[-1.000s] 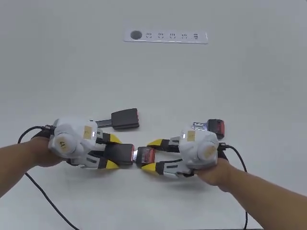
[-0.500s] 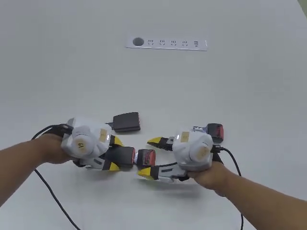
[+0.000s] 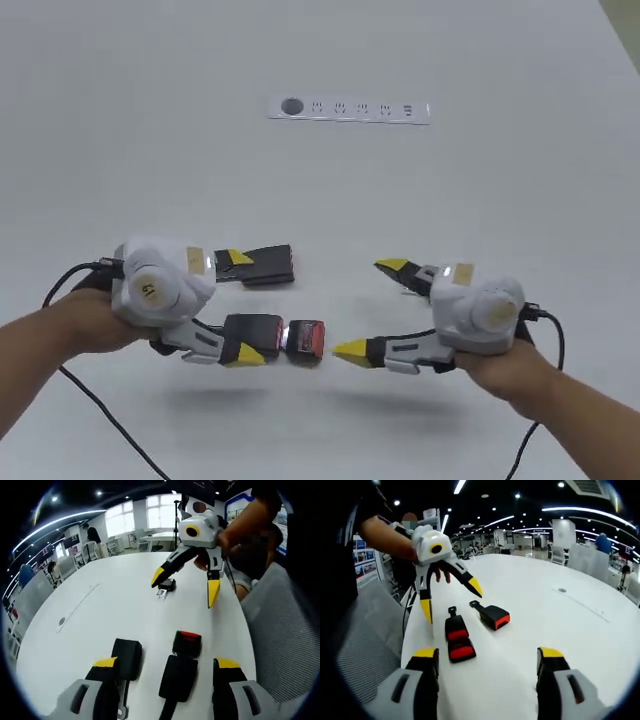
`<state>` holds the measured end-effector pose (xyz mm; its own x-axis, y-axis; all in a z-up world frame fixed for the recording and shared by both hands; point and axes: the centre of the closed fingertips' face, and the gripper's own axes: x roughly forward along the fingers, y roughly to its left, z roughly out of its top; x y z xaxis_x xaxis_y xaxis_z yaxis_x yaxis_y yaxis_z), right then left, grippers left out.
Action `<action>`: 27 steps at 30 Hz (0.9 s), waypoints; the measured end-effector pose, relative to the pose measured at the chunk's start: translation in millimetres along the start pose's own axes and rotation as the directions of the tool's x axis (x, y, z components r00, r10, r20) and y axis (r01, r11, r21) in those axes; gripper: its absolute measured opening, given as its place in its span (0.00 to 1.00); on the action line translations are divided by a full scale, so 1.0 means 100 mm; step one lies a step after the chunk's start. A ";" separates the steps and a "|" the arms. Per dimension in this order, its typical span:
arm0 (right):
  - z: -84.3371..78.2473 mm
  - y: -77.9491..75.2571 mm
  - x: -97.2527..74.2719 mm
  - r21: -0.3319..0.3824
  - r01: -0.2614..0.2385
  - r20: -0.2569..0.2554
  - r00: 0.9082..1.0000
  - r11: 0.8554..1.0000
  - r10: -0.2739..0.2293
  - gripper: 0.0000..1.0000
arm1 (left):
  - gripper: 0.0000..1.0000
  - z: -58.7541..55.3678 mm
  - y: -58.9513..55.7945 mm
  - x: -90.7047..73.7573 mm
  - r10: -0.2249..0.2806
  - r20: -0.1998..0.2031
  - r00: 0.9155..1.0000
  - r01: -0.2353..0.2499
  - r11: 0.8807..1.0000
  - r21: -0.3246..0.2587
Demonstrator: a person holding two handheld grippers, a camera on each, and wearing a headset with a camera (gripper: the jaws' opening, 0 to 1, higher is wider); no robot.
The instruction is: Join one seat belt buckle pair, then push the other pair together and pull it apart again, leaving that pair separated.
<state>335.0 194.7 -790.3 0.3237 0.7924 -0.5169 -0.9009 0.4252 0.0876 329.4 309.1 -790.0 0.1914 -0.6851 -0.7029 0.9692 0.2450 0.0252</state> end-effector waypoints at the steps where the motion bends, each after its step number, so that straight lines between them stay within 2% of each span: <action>1: -0.03 -0.08 -0.07 -0.004 0.014 -0.007 1.000 1.000 -0.014 0.81 | 0.79 0.00 0.03 0.00 0.006 -0.001 1.000 -0.006 1.000 -0.001; 3: -0.10 -0.18 -0.15 -0.023 0.030 -0.031 0.999 0.999 -0.031 0.81 | 0.80 0.02 0.08 -0.02 0.018 -0.005 1.000 -0.018 1.000 0.006; 5: -0.22 -0.32 -0.23 -0.054 0.049 -0.084 0.995 0.997 -0.053 0.80 | 0.83 0.06 0.15 -0.04 0.036 -0.009 0.999 -0.036 0.999 0.016; 10: -0.32 -0.61 -0.41 -0.051 0.059 -0.109 0.992 0.997 -0.064 0.80 | 0.81 0.15 0.32 -0.07 0.059 -0.002 0.998 -0.059 0.998 0.025; 15: -0.43 -0.80 -0.52 -0.045 0.045 -0.148 0.988 0.998 -0.051 0.80 | 0.76 0.14 0.48 -0.04 0.066 -0.017 0.998 -0.065 0.996 0.056; 18: -0.49 -0.86 -0.55 -0.060 0.044 -0.178 0.983 0.997 -0.055 0.80 | 0.75 0.11 0.57 0.00 0.067 -0.033 0.997 -0.065 0.996 0.058; 23: -0.60 -0.87 -0.54 -0.035 -0.007 -0.216 0.976 0.999 0.000 0.79 | 0.74 0.06 0.65 0.11 0.060 -0.051 0.997 -0.056 0.996 0.063; 27: -0.70 -0.88 -0.51 -0.024 -0.025 -0.245 0.969 0.999 0.018 0.78 | 0.73 -0.09 0.67 0.22 0.035 -0.089 0.995 -0.033 0.999 0.024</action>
<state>377.9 86.4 -831.2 0.2266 0.6684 -0.7084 -0.9152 0.3949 0.0799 397.3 317.2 -810.3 0.2103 -0.6120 -0.7624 0.9658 0.2510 0.0649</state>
